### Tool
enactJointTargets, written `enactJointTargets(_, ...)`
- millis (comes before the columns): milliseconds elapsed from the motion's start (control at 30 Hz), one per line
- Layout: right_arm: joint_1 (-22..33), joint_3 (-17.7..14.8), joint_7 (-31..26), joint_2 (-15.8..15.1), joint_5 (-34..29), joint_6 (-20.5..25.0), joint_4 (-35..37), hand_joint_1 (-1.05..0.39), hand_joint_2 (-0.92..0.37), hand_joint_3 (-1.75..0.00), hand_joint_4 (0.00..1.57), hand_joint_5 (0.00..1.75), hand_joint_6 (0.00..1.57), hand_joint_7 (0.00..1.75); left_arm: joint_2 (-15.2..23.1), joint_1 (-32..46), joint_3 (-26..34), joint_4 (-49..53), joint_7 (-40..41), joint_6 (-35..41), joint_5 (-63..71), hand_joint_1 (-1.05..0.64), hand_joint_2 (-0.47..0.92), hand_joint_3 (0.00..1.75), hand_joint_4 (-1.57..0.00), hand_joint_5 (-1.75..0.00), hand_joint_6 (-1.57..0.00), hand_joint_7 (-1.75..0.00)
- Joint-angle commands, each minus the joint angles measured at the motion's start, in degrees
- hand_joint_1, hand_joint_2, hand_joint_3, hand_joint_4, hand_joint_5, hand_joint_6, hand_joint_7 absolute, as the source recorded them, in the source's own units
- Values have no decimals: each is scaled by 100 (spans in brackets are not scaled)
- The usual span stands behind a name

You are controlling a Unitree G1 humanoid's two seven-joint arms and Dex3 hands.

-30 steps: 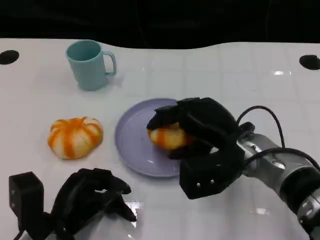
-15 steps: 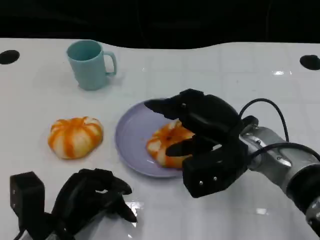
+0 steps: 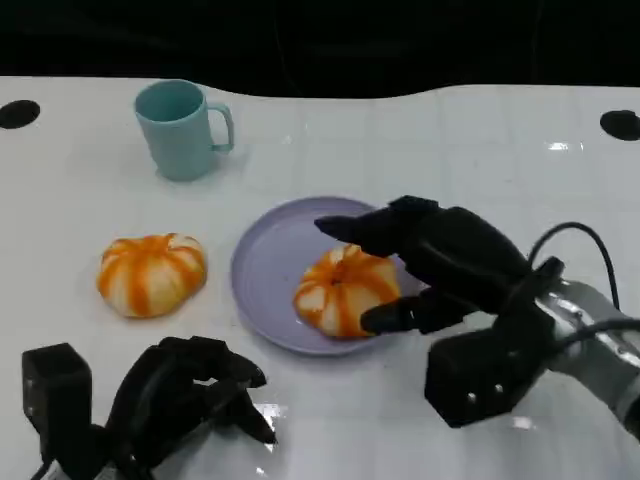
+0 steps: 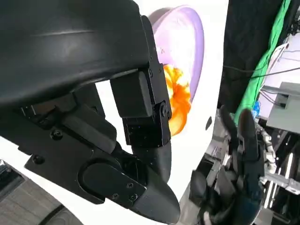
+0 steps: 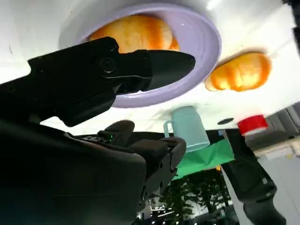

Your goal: Grasp the bread from the table and place it into the plate.

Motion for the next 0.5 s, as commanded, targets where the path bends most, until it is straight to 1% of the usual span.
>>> enactJointTargets(33,319,-333,-82,-58,424,-331,-124,-71,-92,-23,55,61,59,18,38,55,-4,98,59,83,35,-105,76,0,-151,-59,-157,-22)
enactJointTargets(67,456,-436,-55,-58,605,-432,-168,-67,-92,-22,59,73,65,22,36,54,-10,102,72,71,48,-105,76,0,-151,-59,-157,-22)
enactJointTargets(100,555,-515,-27,-56,738,-506,-201,-62,-92,-22,58,103,67,40,34,53,-14,106,80,61,57,-105,76,0,-151,-59,-157,-23)
enactJointTargets(133,674,-607,51,-47,919,-554,-252,-60,-92,-22,56,114,63,55,32,53,-17,110,87,45,67,-105,76,0,-151,-59,-157,-23)
enactJointTargets(167,773,-682,147,-37,1079,-565,-306,-58,-92,-21,56,127,60,74,31,54,-21,110,95,33,76,-105,76,0,-151,-59,-157,-23)
enactJointTargets(200,860,-748,249,-24,1220,-556,-364,-56,-92,-21,57,143,55,98,32,55,-25,108,105,27,87,-105,77,0,-151,-59,-157,-23)
enactJointTargets(267,1036,-885,489,27,1612,-635,-416,-54,-92,-21,58,156,53,117,35,50,-30,118,114,12,103,-105,77,1,-151,-59,-157,-23)
enactJointTargets(300,1127,-952,646,60,1830,-627,-464,-53,-92,-20,59,162,53,130,37,50,-34,121,121,-2,115,-105,77,1,-151,-59,-157,-23)
enactJointTargets(400,1451,-1141,1143,139,2476,-500,-713,-53,-92,-23,60,172,52,150,38,60,-49,110,126,-41,135,-105,78,1,-151,-59,-157,-23)
enactJointTargets(500,1747,-1300,1535,177,2930,-379,-973,-53,-92,-27,62,174,49,160,40,58,-51,124,91,-48,106,-105,78,1,-151,-59,-157,-22)
